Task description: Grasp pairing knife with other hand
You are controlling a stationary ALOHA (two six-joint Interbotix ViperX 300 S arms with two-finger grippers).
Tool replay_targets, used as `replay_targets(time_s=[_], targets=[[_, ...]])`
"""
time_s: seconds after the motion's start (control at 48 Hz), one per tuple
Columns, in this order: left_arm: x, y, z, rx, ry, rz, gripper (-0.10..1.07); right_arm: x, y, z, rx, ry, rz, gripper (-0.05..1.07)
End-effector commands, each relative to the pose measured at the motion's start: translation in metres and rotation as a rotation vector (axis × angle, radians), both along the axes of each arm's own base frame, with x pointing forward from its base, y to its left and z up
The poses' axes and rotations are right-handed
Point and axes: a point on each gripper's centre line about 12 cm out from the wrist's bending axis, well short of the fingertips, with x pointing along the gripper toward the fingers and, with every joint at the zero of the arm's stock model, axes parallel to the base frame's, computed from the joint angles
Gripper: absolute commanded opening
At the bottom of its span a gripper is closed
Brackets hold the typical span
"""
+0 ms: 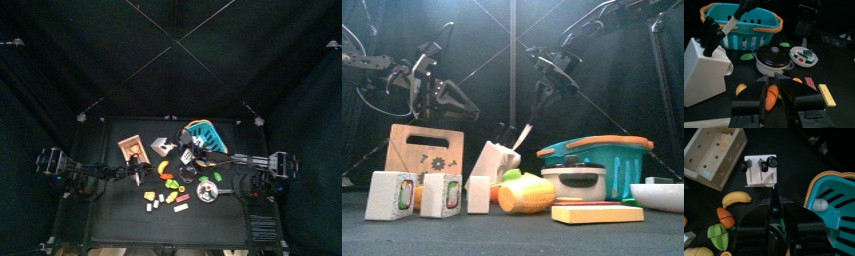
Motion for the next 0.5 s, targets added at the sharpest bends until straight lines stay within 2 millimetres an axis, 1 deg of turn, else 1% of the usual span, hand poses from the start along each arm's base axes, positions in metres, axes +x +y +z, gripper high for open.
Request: replay_targets(time_s=[0.0,0.042,0.25,0.396,0.479], targets=[[0.002,-0.002,0.004,0.001,-0.015,-0.004,0.64,-0.006,0.006,0.023,-0.017,-0.046,0.006,0.54],[0.002,-0.002,0.003,0.001,-0.012,-0.006,0.64,-0.009,0.009,0.027,-0.019,-0.050,0.010,0.54],[0.002,-0.003,0.004,0.002,-0.014,-0.008,0.64,-0.027,0.039,0.047,-0.049,-0.097,0.086,0.54],[0.002,-0.002,0.004,0.003,-0.013,-0.006,0.64,-0.041,0.058,0.048,-0.041,-0.148,0.128,0.54],[0.002,-0.002,0.003,0.001,-0.012,-0.006,0.64,-0.052,0.068,0.048,-0.054,-0.187,0.146,0.55]])
